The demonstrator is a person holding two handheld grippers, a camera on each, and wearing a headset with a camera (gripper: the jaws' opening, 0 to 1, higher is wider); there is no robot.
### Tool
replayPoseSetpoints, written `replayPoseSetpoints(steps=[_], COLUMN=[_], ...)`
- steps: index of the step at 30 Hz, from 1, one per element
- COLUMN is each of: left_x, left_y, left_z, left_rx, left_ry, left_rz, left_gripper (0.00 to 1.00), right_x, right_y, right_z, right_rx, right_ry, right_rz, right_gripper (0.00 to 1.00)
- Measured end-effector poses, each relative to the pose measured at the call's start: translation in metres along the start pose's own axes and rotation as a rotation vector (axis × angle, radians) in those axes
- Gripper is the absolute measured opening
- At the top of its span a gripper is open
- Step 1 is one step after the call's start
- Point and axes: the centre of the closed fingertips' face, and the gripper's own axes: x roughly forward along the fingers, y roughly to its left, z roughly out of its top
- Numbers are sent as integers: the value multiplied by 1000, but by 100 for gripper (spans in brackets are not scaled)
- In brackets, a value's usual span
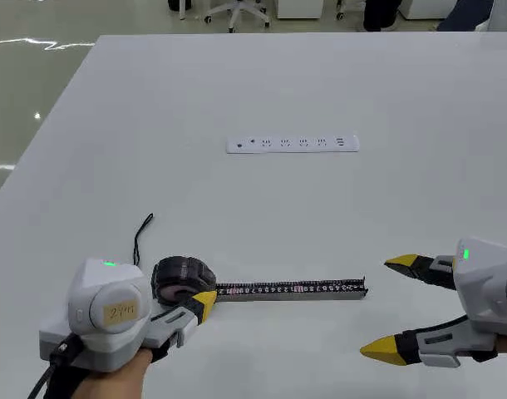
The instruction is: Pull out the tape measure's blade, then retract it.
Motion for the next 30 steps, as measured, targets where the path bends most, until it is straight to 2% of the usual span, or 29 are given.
replayPoseSetpoints(steps=[5,6,14,25,30], left_x=[6,7,17,29,36], left_y=[2,2,7,9,6], left_z=[-2,-2,-5,-6,-7], left_rx=[-11,-13,-38,-79,-105], left_ry=[6,6,12,17,30], left_rz=[18,26,60,80,76], left_gripper=[99,99,99,98,97], right_x=[4,5,13,24,29], right_y=[-5,-5,-17,-28,-32], right_z=[-4,-4,-8,-9,-10], right_rx=[-36,-64,-108,-152,-169], right_ry=[13,12,37,45,48], right_rz=[29,45,80,123,137], right_gripper=[77,75,67,57,53])
